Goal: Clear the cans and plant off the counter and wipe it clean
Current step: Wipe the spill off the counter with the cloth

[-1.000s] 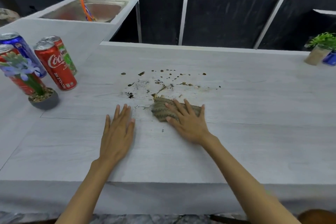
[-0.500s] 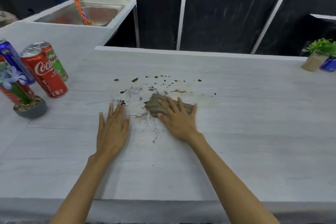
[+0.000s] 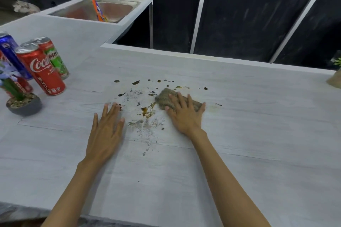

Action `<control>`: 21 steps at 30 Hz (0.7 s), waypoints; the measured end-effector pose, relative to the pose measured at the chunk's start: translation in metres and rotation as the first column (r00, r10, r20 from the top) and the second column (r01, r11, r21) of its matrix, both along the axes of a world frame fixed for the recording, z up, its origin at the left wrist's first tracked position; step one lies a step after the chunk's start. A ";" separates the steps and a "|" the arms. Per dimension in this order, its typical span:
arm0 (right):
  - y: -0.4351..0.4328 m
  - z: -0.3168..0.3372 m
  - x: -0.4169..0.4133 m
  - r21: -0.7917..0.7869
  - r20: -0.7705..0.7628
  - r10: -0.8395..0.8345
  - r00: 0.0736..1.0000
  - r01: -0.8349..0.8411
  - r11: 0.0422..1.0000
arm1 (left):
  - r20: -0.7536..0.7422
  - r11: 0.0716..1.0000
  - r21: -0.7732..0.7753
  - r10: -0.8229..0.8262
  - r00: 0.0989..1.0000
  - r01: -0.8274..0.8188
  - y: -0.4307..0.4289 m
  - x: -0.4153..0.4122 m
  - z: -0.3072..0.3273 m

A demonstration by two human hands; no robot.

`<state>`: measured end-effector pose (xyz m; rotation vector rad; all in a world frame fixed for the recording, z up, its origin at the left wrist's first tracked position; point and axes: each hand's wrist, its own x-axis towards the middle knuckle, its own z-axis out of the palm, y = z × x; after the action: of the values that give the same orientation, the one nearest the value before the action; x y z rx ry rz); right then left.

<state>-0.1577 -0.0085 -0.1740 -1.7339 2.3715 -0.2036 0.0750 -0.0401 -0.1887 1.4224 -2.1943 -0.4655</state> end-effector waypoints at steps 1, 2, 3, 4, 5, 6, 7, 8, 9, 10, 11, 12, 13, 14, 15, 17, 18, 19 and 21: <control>0.010 -0.001 0.006 -0.010 -0.013 0.069 0.998 -0.069 0.998 | -0.001 1.000 -0.001 0.003 1.000 -0.003 -0.001 -0.001 0.000; 0.021 -0.002 0.006 -0.013 -0.027 0.126 0.992 -0.127 0.992 | 0.006 1.000 -0.001 0.003 1.000 -0.003 -0.001 -0.001 0.000; 0.032 -0.003 0.000 -0.009 -0.037 0.156 0.987 -0.156 0.988 | 0.013 1.000 0.001 0.003 1.000 -0.003 -0.002 -0.002 0.000; 0.041 -0.003 -0.011 -0.006 -0.038 0.152 0.988 -0.153 0.988 | 0.016 1.000 0.001 0.004 1.000 -0.004 -0.002 -0.001 0.000; 0.045 -0.003 -0.027 0.000 -0.037 0.115 0.993 -0.115 0.993 | 0.012 1.000 -0.001 0.006 1.000 -0.006 -0.003 -0.002 0.000; 0.045 -0.002 -0.045 0.009 -0.028 0.050 0.998 -0.050 0.999 | 0.009 1.000 -0.004 0.006 1.000 -0.006 -0.003 -0.002 0.000; 0.038 -0.001 -0.062 0.028 -0.011 -0.027 1.000 0.027 0.999 | 0.007 1.000 -0.008 0.005 1.000 -0.005 -0.003 -0.002 0.000; 0.027 0.001 -0.072 0.053 0.004 -0.097 0.995 0.097 0.994 | 0.005 1.000 -0.010 0.007 1.000 -0.007 -0.003 -0.002 0.000; 0.013 0.002 -0.075 0.070 0.015 -0.144 0.990 0.142 0.987 | 0.002 1.000 -0.008 0.012 1.000 -0.012 -0.004 -0.001 -0.001; -0.004 0.002 -0.070 0.073 0.019 -0.161 0.987 0.159 0.985 | 0.001 1.000 -0.004 0.018 1.000 -0.018 -0.004 -0.001 -0.002; -0.020 0.002 -0.059 0.070 0.025 -0.148 0.989 0.146 0.987 | 0.002 1.000 -0.001 0.023 1.000 -0.023 -0.004 -0.001 -0.003; -0.033 0.001 -0.045 0.068 0.034 -0.111 0.993 0.109 0.992 | 0.004 1.000 -0.003 0.024 1.000 -0.024 -0.004 0.000 -0.003; -0.041 0.001 -0.029 0.059 0.039 -0.055 0.998 0.053 0.997 | 0.004 1.000 -0.007 0.023 1.000 -0.023 -0.005 0.000 -0.003; -0.042 0.000 -0.014 0.042 0.031 0.014 0.999 -0.015 0.999 | 0.001 1.000 -0.011 0.024 1.000 -0.024 -0.005 -0.001 -0.003; -0.035 0.000 -0.001 0.023 0.011 0.085 0.996 -0.085 0.996 | -0.003 1.000 -0.011 0.027 1.000 -0.027 -0.006 -0.001 -0.003; -0.005 -0.002 0.011 -0.003 -0.034 0.216 0.976 -0.217 0.976 | -0.005 0.999 -0.007 0.031 0.999 -0.031 -0.006 -0.001 -0.004; 0.014 -0.004 0.007 -0.009 -0.054 0.257 0.965 -0.258 0.966 | -0.001 0.999 -0.007 0.034 0.999 -0.034 -0.006 -0.001 -0.004; 0.033 -0.005 -0.005 -0.011 -0.078 0.265 0.961 -0.266 0.964 | 0.007 0.999 -0.011 0.035 0.999 -0.035 -0.006 -0.001 -0.005; 0.055 -0.005 -0.047 -0.003 -0.105 0.174 0.979 -0.175 0.985 | 0.026 0.999 -0.020 0.036 0.999 -0.036 -0.006 -0.001 -0.005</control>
<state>-0.2045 0.0466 -0.1791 -1.9914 2.2744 -0.1030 0.0739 -0.0461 -0.1940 1.4628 -2.1838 -0.4138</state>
